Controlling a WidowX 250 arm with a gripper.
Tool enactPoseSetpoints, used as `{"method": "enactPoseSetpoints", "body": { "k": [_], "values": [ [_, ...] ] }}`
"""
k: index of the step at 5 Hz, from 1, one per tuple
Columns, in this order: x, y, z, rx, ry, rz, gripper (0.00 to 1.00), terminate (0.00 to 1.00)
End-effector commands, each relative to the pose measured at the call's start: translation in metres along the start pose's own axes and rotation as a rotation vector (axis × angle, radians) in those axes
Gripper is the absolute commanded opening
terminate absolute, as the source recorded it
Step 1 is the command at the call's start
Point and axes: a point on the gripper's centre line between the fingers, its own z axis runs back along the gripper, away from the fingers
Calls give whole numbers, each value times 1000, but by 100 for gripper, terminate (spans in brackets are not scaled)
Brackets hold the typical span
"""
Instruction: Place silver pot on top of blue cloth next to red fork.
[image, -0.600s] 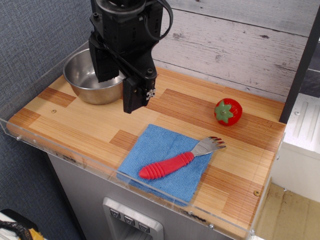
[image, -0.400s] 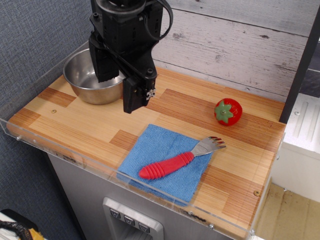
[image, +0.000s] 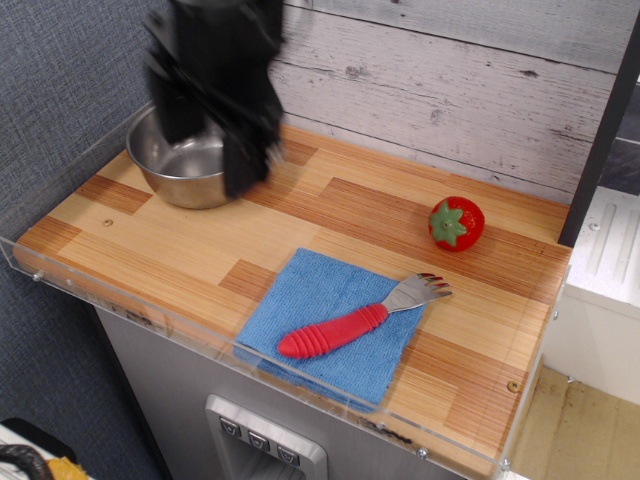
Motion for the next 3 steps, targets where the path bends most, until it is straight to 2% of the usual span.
{"method": "enactPoseSetpoints", "body": {
  "k": [1,2,3],
  "values": [
    [24,39,13,33,-29,90,100,0],
    [30,42,-3,49,-13,87,100,0],
    [44,56,-25,29,-7,132,100,0]
  ]
}}
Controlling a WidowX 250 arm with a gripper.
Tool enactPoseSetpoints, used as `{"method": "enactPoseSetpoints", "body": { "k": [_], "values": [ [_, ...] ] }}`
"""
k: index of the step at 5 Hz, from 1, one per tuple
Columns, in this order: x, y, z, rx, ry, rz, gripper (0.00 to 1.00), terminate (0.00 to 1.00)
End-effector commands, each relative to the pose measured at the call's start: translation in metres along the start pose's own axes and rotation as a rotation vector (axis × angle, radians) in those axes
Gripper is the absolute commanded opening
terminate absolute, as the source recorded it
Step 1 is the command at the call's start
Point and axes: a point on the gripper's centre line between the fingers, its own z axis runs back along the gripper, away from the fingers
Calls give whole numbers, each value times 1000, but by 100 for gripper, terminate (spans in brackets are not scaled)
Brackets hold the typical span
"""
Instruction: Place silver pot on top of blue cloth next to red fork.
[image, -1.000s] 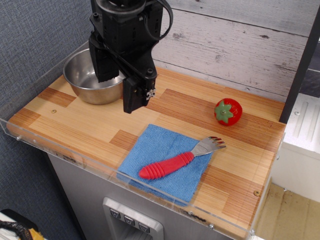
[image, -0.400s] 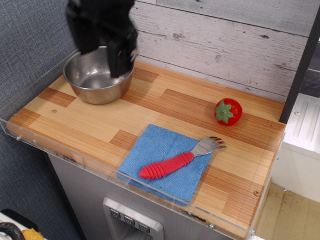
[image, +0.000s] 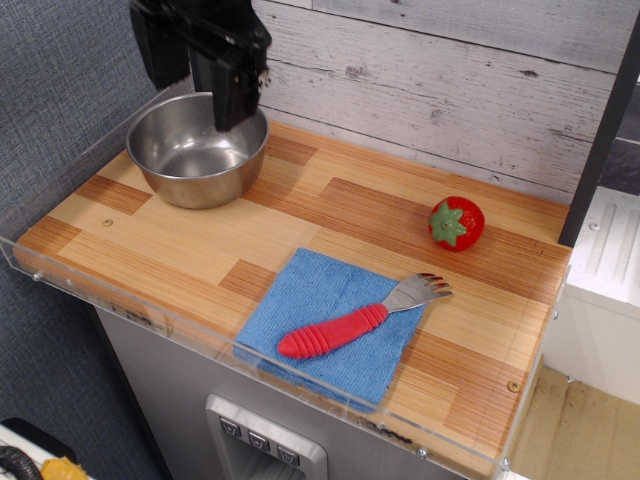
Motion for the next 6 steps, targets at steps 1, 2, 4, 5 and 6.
{"method": "enactPoseSetpoints", "body": {
  "k": [1,2,4,5,6],
  "values": [
    [36,30,-30,-24,-31,129,100,0],
    [54,31,-58,-22,-1,160,100,0],
    [70,27,-100,-5,50,183,100,0],
    [72,22,-111,-12,62,173,100,0],
    [73,20,-111,-11,55,172,0,0]
  ]
}}
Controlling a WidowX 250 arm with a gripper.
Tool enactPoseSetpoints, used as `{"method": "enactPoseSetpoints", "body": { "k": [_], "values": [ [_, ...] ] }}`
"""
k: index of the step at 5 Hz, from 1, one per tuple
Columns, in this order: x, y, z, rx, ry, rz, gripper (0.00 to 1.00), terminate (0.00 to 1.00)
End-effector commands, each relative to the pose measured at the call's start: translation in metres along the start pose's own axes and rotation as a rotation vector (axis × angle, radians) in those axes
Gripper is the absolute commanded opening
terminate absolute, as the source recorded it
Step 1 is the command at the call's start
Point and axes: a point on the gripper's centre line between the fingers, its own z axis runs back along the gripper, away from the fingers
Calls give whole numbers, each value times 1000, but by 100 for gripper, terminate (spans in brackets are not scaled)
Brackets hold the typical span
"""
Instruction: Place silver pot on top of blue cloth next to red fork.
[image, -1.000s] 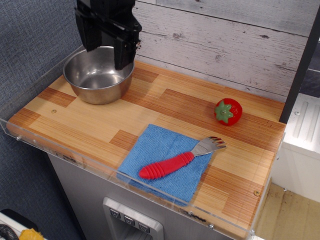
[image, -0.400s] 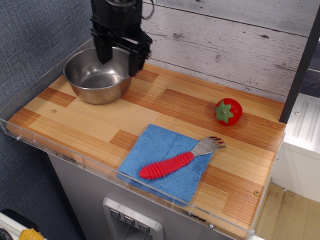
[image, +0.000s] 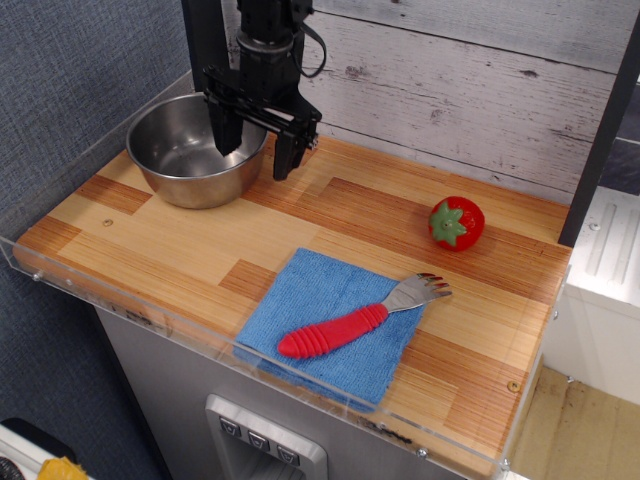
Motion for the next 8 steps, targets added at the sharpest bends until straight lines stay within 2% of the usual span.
{"method": "enactPoseSetpoints", "body": {
  "k": [1,4,5,6,8],
  "values": [
    [2,4,5,17,-33,0,0,0],
    [0,3,9,23,-42,-10,0,0],
    [-1,7,19,10,-53,7,0,0],
    [-3,13,40,-5,-83,18,0,0],
    [-15,-2,80,-27,-131,-44,0,0]
  ]
}}
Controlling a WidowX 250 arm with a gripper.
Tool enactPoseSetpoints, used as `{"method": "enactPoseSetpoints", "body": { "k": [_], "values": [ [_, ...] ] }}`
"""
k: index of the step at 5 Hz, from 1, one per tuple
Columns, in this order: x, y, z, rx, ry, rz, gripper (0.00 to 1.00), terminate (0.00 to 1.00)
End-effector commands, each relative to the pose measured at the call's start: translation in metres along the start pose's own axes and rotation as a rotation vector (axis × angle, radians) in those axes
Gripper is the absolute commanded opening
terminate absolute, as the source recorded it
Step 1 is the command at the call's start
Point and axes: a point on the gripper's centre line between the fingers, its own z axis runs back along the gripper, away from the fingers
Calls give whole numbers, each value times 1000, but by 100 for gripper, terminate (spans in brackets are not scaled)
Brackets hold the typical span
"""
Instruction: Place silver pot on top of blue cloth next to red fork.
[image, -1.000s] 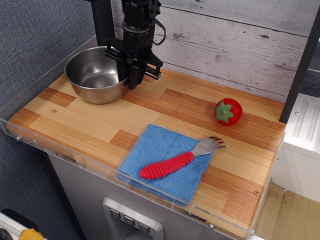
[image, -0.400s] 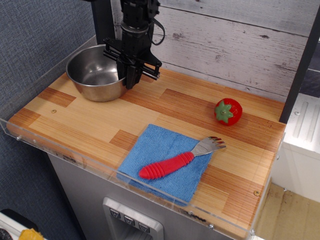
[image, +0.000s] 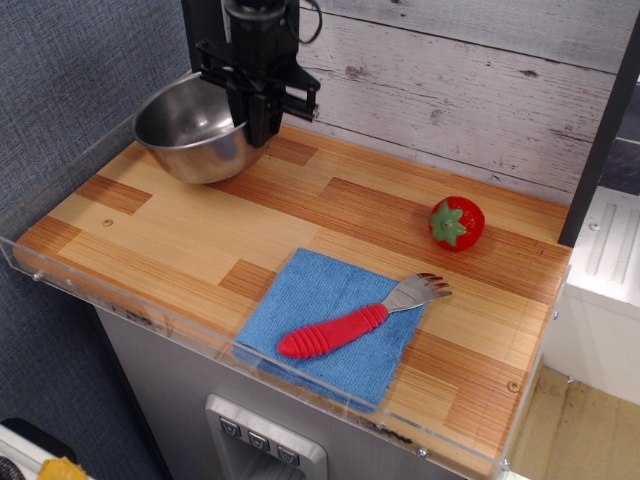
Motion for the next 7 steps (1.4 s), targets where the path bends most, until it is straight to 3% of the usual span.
{"method": "enactPoseSetpoints", "body": {
  "k": [1,3,7],
  "values": [
    [-13,-18,58,-3,-104,-71,0,0],
    [-36,-50,78,-30,-128,-161,0,0],
    [-74,-104,59,-41,-78,-316,0,0]
  ]
}}
